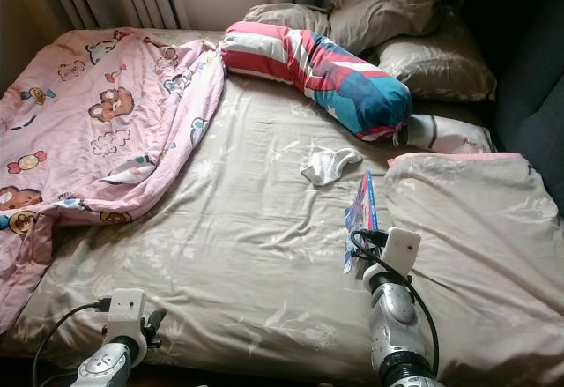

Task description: Clean up the room

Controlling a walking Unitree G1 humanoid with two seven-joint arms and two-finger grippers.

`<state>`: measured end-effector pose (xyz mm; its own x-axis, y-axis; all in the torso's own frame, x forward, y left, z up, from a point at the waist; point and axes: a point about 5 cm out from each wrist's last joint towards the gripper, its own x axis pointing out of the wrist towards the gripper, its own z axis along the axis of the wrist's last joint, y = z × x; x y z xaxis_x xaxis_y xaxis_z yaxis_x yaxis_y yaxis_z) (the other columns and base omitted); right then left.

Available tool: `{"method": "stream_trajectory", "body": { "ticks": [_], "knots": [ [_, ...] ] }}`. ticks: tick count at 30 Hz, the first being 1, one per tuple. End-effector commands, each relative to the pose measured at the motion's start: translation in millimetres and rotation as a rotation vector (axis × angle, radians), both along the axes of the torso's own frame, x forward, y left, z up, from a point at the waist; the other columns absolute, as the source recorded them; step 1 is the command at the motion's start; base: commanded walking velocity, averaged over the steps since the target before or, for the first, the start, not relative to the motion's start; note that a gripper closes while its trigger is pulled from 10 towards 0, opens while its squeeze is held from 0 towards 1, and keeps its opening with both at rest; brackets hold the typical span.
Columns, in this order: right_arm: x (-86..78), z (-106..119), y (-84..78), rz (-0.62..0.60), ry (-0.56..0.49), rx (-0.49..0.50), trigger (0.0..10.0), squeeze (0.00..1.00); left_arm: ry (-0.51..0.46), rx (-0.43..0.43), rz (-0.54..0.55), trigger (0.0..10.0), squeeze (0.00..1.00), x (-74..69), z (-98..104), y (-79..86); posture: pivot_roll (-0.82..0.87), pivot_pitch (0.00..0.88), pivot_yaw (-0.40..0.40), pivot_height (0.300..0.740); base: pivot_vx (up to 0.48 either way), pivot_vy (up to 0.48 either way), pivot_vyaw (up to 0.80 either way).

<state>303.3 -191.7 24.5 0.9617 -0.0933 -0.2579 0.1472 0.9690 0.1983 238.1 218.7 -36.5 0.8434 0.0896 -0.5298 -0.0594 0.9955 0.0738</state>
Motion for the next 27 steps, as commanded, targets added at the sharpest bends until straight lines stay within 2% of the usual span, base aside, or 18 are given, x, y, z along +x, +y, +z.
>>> {"method": "stream_trajectory", "body": {
  "ticks": [1,16,20,27],
  "knots": [
    [2.0,3.6,-0.4,-0.005,-0.026,-0.014,10.0,0.00,0.029,0.018,-0.005,10.0,0.00,-9.2,-5.0,5.7,-0.03,0.145,0.036,0.675,0.000,0.000,0.00],
    [9.4,3.4,0.2,-0.005,0.032,-0.001,10.0,0.00,0.026,0.028,-0.006,10.0,0.00,-9.9,-4.1,9.5,-0.01,0.161,0.052,0.675,0.000,0.000,0.00],
    [9.9,3.9,2.0,0.001,0.025,-0.001,10.0,0.00,0.027,0.031,-0.007,10.0,0.00,-10.3,-4.0,10.7,-0.01,0.164,0.055,0.652,0.000,0.000,0.00],
    [7.7,-0.4,0.1,-0.025,0.058,-0.012,10.0,0.00,0.027,0.040,-0.021,10.0,0.00,-10.4,-3.8,10.5,0.00,0.167,0.059,0.652,0.000,0.000,0.00]
  ]
}}
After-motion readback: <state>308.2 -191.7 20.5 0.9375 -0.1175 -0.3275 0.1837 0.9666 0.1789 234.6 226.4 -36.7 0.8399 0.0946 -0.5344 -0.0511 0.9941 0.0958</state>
